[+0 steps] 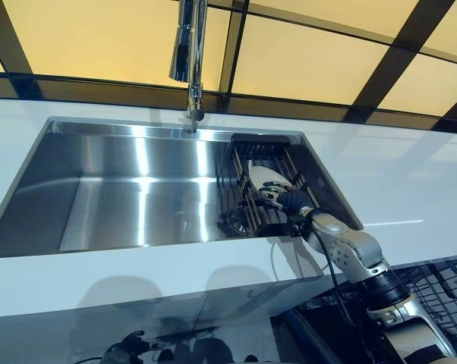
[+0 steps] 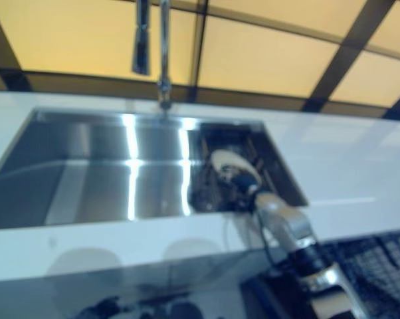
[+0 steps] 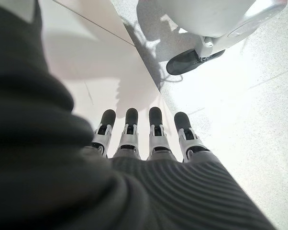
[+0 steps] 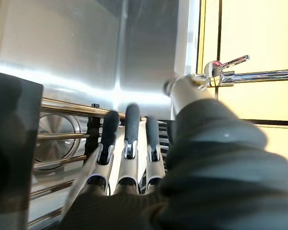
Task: Take plates into dishwasher
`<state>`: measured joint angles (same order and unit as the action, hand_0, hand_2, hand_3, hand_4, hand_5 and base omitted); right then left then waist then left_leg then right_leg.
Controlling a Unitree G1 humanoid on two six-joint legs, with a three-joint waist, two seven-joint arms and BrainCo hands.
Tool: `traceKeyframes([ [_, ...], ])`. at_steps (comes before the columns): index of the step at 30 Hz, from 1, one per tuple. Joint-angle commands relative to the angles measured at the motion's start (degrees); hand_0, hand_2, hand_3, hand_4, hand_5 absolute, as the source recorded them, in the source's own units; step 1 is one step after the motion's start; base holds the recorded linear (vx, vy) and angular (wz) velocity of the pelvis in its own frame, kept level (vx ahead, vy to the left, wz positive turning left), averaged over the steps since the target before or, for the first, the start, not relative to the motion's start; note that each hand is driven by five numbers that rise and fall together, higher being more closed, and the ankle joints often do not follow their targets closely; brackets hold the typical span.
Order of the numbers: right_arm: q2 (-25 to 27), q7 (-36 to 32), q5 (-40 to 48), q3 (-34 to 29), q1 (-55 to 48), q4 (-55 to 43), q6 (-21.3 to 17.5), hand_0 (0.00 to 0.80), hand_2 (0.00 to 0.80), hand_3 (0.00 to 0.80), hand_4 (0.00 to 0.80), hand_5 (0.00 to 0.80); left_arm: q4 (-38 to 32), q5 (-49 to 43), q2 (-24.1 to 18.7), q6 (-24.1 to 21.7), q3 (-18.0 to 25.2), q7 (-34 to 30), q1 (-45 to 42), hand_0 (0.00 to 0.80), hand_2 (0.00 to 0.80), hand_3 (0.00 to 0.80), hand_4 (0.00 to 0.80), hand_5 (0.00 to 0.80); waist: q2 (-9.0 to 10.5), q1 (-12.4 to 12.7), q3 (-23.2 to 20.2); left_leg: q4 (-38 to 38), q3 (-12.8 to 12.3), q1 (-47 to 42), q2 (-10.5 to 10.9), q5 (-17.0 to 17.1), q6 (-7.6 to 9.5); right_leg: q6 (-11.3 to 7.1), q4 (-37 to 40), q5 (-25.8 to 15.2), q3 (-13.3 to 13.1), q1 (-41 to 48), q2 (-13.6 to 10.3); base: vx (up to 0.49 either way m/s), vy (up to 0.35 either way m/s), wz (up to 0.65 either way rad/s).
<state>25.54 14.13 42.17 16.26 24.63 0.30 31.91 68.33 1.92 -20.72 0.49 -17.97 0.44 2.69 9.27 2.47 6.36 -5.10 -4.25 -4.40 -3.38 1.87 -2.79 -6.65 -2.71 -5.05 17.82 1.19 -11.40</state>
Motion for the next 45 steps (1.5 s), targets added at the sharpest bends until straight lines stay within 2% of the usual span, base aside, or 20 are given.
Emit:
traceKeyframes([
  [1, 2.8, -0.6, -3.8, -4.1, 6.9, -2.7, -5.7, 0.0, 0.0, 0.0, 0.0, 0.0, 0.2, 0.1, 0.7, -0.9, -1.5, 0.1, 3.1, 0.0, 0.0, 0.0, 0.0, 0.0, -1.2, 1.8, 0.8, 0.1, -2.7, -0.2, 2.4, -3.0, 4.78, -3.69, -3.6, -5.6, -2.0, -2.2, -4.1, 0.0, 0.0, 0.0],
  [6, 5.5, -2.2, -14.1, -5.0, 9.4, -4.1, -9.7, 0.0, 0.0, 0.0, 0.0, 0.0, 0.2, -0.2, 0.5, -0.8, -1.0, -0.1, 3.1, 0.0, 0.0, 0.0, 0.0, 0.0, -1.13, 1.9, 0.8, 0.1, -2.7, -0.4, 2.3, -3.1, 4.75, -3.8, -3.6, -5.7, -1.9, -2.1, -4.1, 0.0, 0.0, 0.0],
  [8, 7.3, -3.2, -16.8, -5.4, 10.8, -4.8, -9.6, 0.0, 0.0, 0.0, 0.0, 0.0, 0.1, -0.6, 0.4, -0.7, -0.6, -0.2, 3.0, 0.0, 0.0, 0.0, 0.0, 0.0, -1.02, 2.0, 0.7, 0.1, -2.7, -0.4, 2.3, -3.2, 4.72, -3.87, -3.7, -5.7, -1.8, -2.1, -4.2, 0.0, 0.0, 0.0],
  [10, 10.5, -7.0, -21.4, -5.6, 12.7, -5.2, -8.3, 0.0, 0.0, 0.0, 0.0, 0.0, 0.1, -1.2, 0.2, -0.8, 0.0, -0.4, 2.8, 0.0, 0.0, 0.0, 0.0, 0.0, -0.73, 2.1, 0.6, 0.1, -2.7, -0.6, 2.3, -3.2, 4.72, -3.96, -4.0, -5.8, -1.7, -2.2, -4.3, 0.0, 0.0, 0.0],
  [16, 21.9, -20.8, -39.6, -3.6, 15.6, -5.4, -10.3, 0.0, 0.0, 0.0, 0.0, 0.0, -0.4, -3.2, -1.3, -0.3, 2.4, -1.1, 2.0, 0.0, 0.0, 0.0, 0.0, 0.0, 0.49, 2.1, 0.3, 0.1, -2.7, -0.9, 2.0, -3.3, 4.56, -4.51, -4.6, -6.4, -1.6, -2.4, -4.2, 0.008, -0.022, 0.01],
  [19, 26.5, -23.6, -41.7, -2.1, 17.6, -5.1, -11.0, 0.0, 0.0, 0.0, 0.0, 0.0, -0.4, -3.4, -2.2, -0.1, 3.1, -1.5, 2.0, 0.0, 0.0, 0.0, 0.0, 0.0, 0.98, 1.9, 0.2, 0.1, -2.8, -1.0, 1.9, -3.3, 4.44, -4.75, -4.7, -6.5, -1.7, -2.5, -4.1, 0.002, -0.024, 0.0],
  [23, 29.8, -28.6, -44.7, 0.1, 19.3, -4.8, -11.4, 0.0, 0.0, 0.0, 0.0, 0.0, -0.4, -3.4, -2.6, -0.5, 3.5, -1.7, 1.5, 0.0, 0.0, 0.0, 0.0, 0.0, 1.17, 1.7, 0.0, 0.1, -3.1, -1.1, 1.8, -3.2, 4.4, -4.75, -4.6, -6.1, -1.6, -2.3, -3.9, 0.0, 0.0, 0.0],
  [30, 31.5, -36.6, -50.3, 1.9, 17.9, -5.8, -11.8, 0.0, 0.0, 0.0, 0.0, 0.0, -0.5, -3.7, -2.9, -0.4, 3.9, -1.6, 0.9, 0.0, 0.0, 0.0, 0.0, 0.0, 1.35, 1.4, 0.3, 0.1, -3.4, -1.2, 1.8, -3.2, 4.4, -4.77, -4.6, -6.3, -1.7, -2.5, -3.9, 0.0, 0.0, 0.0],
  [35, 30.8, -39.1, -51.5, 1.9, 16.9, -5.5, -12.7, 0.0, 0.0, 0.0, 0.0, 0.0, -0.5, -4.0, -2.9, -0.4, 4.3, -1.7, 0.6, 0.0, 0.0, 0.0, 0.0, 0.0, 1.35, 1.4, 0.8, 0.1, -3.4, -1.1, 1.8, -3.0, 4.31, -4.77, -4.6, -6.2, -1.6, -2.5, -3.8, 0.0, 0.0, 0.0],
  [45, 26.8, -42.4, -54.8, 2.2, 14.2, -5.7, -11.2, 0.0, 0.0, 0.0, 0.0, 0.0, -1.6, -4.3, -2.4, 0.1, 4.2, -1.6, 1.0, 0.0, 0.0, 0.0, 0.0, 0.0, 1.24, 1.7, 1.5, 0.1, -3.1, -0.6, 1.8, -2.9, 4.26, -4.65, -4.6, -5.8, -1.7, -2.7, -3.6, 0.0, 0.0, 0.0],
])
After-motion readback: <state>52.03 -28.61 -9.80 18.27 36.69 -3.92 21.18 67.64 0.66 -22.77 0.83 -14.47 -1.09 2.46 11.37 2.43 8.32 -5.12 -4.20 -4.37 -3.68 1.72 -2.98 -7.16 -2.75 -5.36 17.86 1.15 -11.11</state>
